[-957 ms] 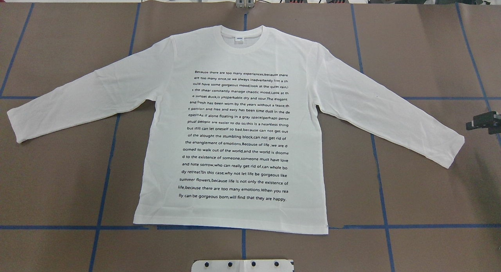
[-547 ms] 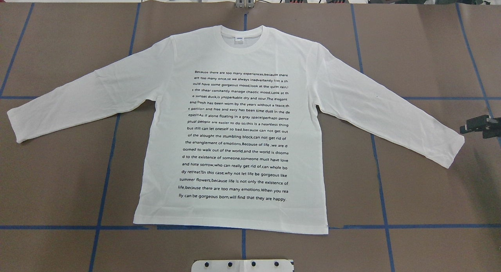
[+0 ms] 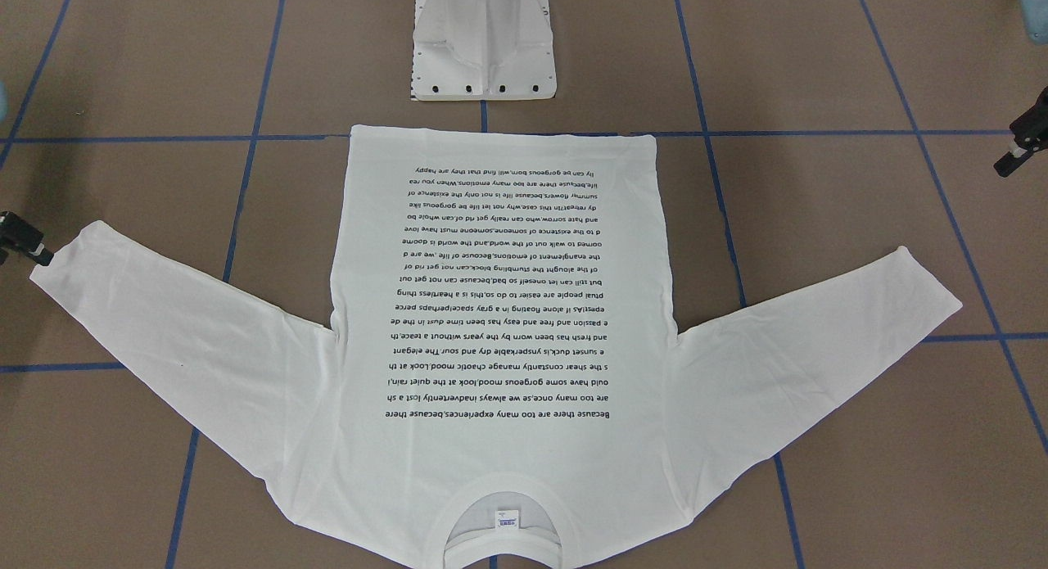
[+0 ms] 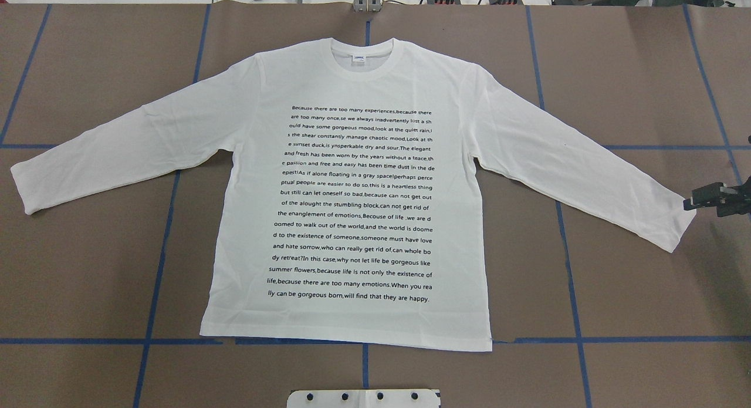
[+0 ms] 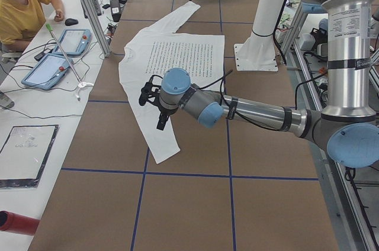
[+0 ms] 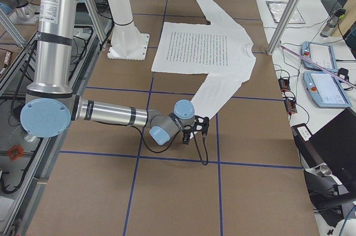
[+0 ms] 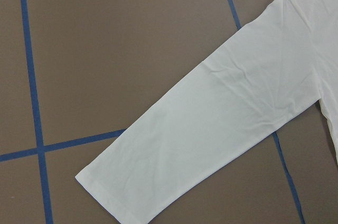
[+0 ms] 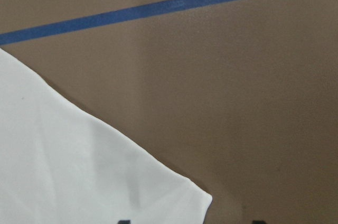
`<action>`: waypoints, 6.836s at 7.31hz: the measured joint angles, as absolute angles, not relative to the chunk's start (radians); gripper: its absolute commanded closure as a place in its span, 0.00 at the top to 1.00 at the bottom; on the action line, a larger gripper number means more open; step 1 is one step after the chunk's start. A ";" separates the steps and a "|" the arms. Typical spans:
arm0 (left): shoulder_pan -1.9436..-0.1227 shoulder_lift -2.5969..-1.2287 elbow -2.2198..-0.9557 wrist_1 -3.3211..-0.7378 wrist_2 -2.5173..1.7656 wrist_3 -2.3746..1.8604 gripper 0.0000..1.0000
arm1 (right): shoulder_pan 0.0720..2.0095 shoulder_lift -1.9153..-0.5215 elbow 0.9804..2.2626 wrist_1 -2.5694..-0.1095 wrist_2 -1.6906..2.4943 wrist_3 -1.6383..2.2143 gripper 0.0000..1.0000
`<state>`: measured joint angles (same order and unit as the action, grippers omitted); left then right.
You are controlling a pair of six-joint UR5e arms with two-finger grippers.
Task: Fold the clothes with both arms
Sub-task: 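Grasp the cuff of the sleeve nearest the right gripper, then lift the sleeve with the right gripper and fold it across the shirt front, then release the sleeve and raise the right gripper away from the shirt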
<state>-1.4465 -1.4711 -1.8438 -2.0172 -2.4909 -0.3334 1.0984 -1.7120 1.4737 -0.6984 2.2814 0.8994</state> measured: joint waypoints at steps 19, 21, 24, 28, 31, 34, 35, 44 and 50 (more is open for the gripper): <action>-1.450 -1.470 -1.852 -2.019 -2.491 -0.329 1.00 | 1.069 -1.567 1.626 -0.714 2.386 1.260 0.00; -1.450 -1.467 -1.853 -2.019 -2.492 -0.330 1.00 | 1.015 -1.359 1.631 -0.788 2.361 1.509 0.00; -1.450 -1.437 -1.854 -2.051 -2.493 -0.330 1.00 | 0.864 -0.955 1.605 -1.119 2.122 1.731 0.00; -1.450 -1.415 -1.846 -2.088 -2.494 -0.332 1.00 | 0.584 -0.476 1.255 -1.186 1.711 1.939 0.00; -1.450 -1.412 -1.846 -2.089 -2.494 -0.332 1.00 | 0.501 -0.373 1.124 -1.186 1.576 1.964 0.00; -1.450 -1.411 -1.845 -2.089 -2.494 -0.331 1.00 | 0.458 -0.343 1.072 -1.186 1.495 1.968 0.86; -1.450 -1.411 -1.845 -2.089 -2.494 -0.332 1.00 | 0.454 -0.341 1.069 -1.187 1.491 1.971 0.96; -1.317 -1.535 -1.472 -2.377 -2.461 -0.506 0.97 | 0.531 -0.904 1.772 -1.332 1.653 1.810 0.99; -1.206 -1.623 -1.232 -2.601 -2.384 -0.633 0.83 | 0.679 -1.193 1.922 -1.321 1.802 1.555 0.99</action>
